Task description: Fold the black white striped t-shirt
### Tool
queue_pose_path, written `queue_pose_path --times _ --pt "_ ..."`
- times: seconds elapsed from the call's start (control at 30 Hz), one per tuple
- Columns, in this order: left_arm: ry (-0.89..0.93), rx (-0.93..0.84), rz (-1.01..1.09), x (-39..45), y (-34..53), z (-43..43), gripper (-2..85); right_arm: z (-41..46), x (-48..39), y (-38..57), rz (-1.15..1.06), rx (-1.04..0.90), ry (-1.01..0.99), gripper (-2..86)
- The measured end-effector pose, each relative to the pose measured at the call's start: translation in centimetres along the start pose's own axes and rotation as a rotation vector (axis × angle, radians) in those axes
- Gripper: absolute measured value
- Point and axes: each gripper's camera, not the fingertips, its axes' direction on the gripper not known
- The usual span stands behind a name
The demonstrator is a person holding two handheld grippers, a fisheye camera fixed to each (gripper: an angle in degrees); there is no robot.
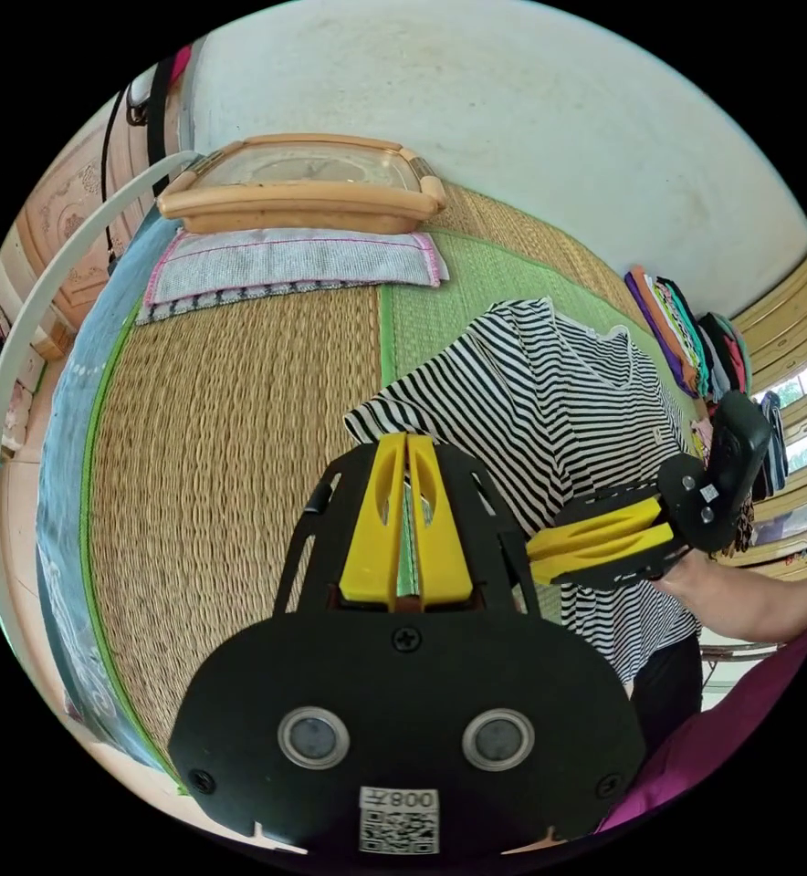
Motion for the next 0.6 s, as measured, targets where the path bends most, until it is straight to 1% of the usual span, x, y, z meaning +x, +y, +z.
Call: queue_pose_path --times 0.17,0.23,0.27,0.37,0.47,0.53,0.6 --pt "-0.032 0.087 0.013 2.8 1.9 -1.6 0.1 -0.5 0.4 0.4 0.034 0.040 -0.024 7.5" --pt "-0.030 0.139 0.026 4.4 2.1 -2.2 0.2 -1.8 1.6 1.3 0.076 0.067 -0.084 8.4" --pt "-0.005 0.162 0.047 5.5 1.9 -2.1 0.2 -2.4 1.9 1.6 0.083 0.079 -0.094 8.4" --pt "0.060 0.135 0.105 8.2 -0.2 0.0 0.1 -6.6 3.3 4.3 0.121 0.149 -0.090 8.3" --pt "0.078 0.098 0.126 9.9 -2.6 3.1 0.1 -13.2 6.8 8.7 0.227 0.232 0.062 7.8" --pt "0.095 0.083 0.126 10.5 -3.9 4.8 0.1 -19.2 11.3 13.1 0.357 0.297 0.201 7.1" --pt "0.085 0.066 0.133 11.5 -5.4 6.6 0.1 -23.1 15.0 16.5 0.477 0.324 0.297 6.3"
